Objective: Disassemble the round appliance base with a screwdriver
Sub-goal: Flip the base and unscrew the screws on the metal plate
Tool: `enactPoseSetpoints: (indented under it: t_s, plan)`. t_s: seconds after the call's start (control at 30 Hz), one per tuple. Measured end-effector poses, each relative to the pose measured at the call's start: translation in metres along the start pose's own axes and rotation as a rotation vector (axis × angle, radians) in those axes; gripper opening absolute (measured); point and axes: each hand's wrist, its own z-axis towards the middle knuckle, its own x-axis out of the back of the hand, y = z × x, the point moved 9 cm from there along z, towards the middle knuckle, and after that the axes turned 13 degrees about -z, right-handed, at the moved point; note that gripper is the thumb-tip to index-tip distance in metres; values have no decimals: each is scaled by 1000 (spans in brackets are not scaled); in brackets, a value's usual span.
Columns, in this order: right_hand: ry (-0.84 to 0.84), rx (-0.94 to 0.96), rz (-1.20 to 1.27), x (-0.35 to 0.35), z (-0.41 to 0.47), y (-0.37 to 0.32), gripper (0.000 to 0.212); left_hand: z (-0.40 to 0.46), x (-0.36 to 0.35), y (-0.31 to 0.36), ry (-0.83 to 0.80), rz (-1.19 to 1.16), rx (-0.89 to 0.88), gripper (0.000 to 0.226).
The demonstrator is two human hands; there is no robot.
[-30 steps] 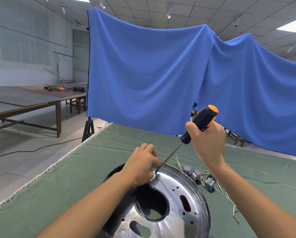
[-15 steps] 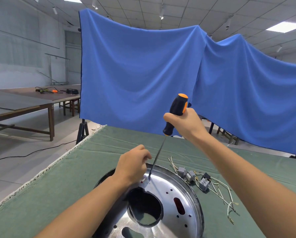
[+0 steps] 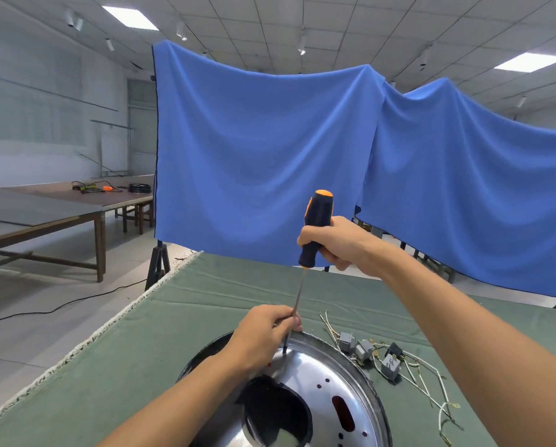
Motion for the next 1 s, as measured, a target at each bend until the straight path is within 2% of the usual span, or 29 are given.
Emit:
enactPoseSetpoints:
  t_s: [0.07,0.17,0.23,0.33,0.4,0.47,0.53,0.63,0.73,0.8,0.9,0.93,1.0]
  plan:
    - [94,-60,-41,11,-4,-1,28,1,0,2,-8,31,-9,19]
    - [357,-120,-108,41,-12,-12,48,4,1,1,-6,65,-19,20]
    - [476,-147,-272,52,-18,-24,57,4,3,-2,4,54,-6,20]
    - [549,-167,-543,55,-20,-42,61,4,3,-3,-2,70,-9,21]
    - [540,-174,-627,55,-18,-49,55,3,3,-2,2,71,-10,20]
    - [448,-167,-598,54,-11,-51,38,3,4,0,10,74,-12,19]
    - [257,-168,-567,49,-5,-54,26,2,4,1,7,79,-12,18]
    - [-69,-207,-588,41,-4,-58,24,1,4,3,-2,96,-21,17]
    - [-197,-261,-597,39,-10,-63,25,1,3,3,-3,128,-39,18]
    - [-184,-291,-734,34,-14,-65,26,3,4,2,-4,130,-39,19]
    - [81,-224,-1194,40,-10,-82,33,3,4,1,-1,129,-38,22]
    - [152,-191,-1243,40,-9,-88,35,3,4,0,1,131,-35,23]
    - [180,-130,-1163,38,-2,-89,30,3,5,-2,2,124,-22,21]
